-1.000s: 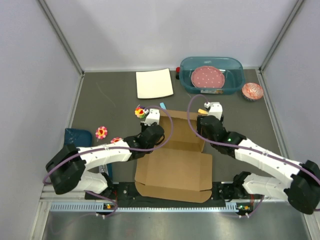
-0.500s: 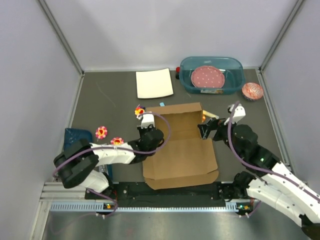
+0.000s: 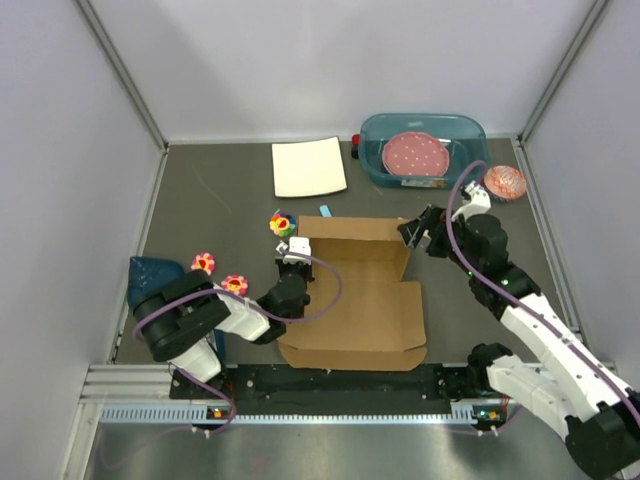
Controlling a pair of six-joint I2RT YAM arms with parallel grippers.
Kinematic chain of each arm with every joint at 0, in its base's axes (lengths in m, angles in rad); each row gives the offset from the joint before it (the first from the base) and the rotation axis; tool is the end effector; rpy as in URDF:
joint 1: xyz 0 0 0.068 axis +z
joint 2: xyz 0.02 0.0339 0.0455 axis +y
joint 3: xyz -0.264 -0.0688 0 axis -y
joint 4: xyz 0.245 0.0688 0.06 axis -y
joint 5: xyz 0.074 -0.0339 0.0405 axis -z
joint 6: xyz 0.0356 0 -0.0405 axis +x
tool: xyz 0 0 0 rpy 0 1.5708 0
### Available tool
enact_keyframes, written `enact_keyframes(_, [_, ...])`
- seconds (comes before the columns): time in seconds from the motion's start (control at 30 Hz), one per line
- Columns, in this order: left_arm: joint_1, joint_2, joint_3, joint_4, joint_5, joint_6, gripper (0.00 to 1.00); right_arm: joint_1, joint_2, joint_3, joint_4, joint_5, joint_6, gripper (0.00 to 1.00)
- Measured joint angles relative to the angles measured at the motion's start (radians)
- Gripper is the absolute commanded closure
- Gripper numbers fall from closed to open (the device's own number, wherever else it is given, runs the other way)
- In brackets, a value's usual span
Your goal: Fold the paper box
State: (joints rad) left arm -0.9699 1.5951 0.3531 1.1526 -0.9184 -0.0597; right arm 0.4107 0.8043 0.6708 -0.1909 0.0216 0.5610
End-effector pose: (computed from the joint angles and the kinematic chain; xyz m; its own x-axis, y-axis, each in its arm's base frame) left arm 0.1689 -0.1964 0.1564 -0.0536 0.0141 -0.9985 0.0502 0.9987 0.0114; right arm 0.1759 0.0758 0.2956 -0.4498 0.3843 -0.8062 -0.1666 0.8508 0.4985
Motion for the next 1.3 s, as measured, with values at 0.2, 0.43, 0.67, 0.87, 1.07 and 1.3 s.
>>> enact_keyframes(0.2, [0.0, 0.003, 0.0, 0.044, 0.042, 0.045, 1.0, -0.022, 0.101, -0.015, 0.145, -0.099, 0.033, 0.15])
enact_keyframes(0.43, [0.0, 0.003, 0.002, 0.038, 0.044, 0.055, 1.0, -0.023, 0.143, -0.095, 0.244, -0.121, 0.038, 0.24])
enact_keyframes(0.67, [0.0, -0.005, 0.011, -0.038, 0.047, 0.022, 0.68, -0.025, 0.167, -0.129, 0.333, -0.117, 0.037, 0.29])
enact_keyframes(0.87, [0.0, -0.087, 0.011, -0.166, 0.112, -0.021, 0.36, -0.026, 0.173, -0.141, 0.364, -0.114, 0.032, 0.3])
enact_keyframes(1.07, [0.0, -0.267, -0.002, -0.294, 0.172, -0.065, 0.27, -0.026, 0.173, -0.141, 0.367, -0.113, 0.026, 0.31])
enact_keyframes(1.3, [-0.009, -0.518, -0.01, -0.543, 0.27, -0.097, 0.25, -0.026, 0.173, -0.142, 0.368, -0.1, 0.023, 0.32])
